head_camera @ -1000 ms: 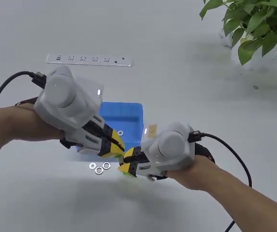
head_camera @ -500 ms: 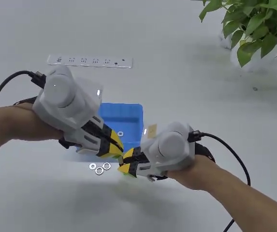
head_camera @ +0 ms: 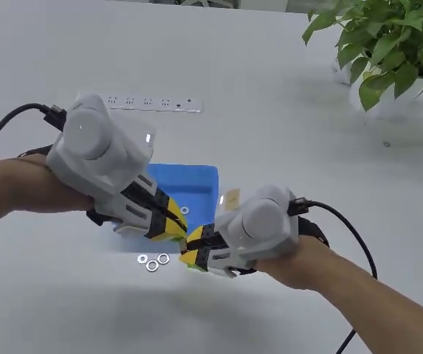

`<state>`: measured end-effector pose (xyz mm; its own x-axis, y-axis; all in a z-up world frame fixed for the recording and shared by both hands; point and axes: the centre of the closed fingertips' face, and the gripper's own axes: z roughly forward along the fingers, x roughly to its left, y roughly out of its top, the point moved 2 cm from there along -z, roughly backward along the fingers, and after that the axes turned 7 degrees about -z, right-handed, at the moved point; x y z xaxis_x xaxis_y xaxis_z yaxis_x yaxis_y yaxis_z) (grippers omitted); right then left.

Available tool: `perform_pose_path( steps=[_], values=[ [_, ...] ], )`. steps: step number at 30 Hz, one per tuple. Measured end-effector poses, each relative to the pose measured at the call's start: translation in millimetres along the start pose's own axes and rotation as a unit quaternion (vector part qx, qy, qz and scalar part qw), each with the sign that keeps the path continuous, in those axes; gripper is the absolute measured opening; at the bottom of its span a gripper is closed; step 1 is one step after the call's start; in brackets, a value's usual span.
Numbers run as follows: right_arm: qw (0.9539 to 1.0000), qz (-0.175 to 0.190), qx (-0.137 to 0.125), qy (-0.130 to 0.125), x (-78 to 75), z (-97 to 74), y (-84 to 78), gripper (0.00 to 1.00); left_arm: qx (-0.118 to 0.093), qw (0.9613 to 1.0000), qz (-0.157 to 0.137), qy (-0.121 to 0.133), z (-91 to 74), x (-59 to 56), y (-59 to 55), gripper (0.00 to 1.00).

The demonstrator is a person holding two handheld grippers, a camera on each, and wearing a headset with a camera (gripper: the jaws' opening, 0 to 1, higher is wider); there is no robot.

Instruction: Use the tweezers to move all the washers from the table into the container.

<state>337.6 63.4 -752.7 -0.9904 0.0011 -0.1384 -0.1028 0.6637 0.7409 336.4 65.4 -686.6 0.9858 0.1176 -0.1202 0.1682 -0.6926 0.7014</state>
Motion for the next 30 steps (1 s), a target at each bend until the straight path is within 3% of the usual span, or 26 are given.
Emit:
perform_pose_path(
  steps=[15, 30],
  values=[
    [0.9997, -0.022, -0.004, -0.003, -8.9, -9.9, 18.5, 0.09, -0.008, 0.9999, 0.003, 0.011, -17.3, 1.6, 12.7, 0.06],
    [0.9989, -0.047, -0.003, -0.006, -31.7, -12.8, 35.1, 0.09, -0.014, 0.9994, 0.008, 0.031, -35.5, 17.7, 20.6, 0.06]
  ],
)
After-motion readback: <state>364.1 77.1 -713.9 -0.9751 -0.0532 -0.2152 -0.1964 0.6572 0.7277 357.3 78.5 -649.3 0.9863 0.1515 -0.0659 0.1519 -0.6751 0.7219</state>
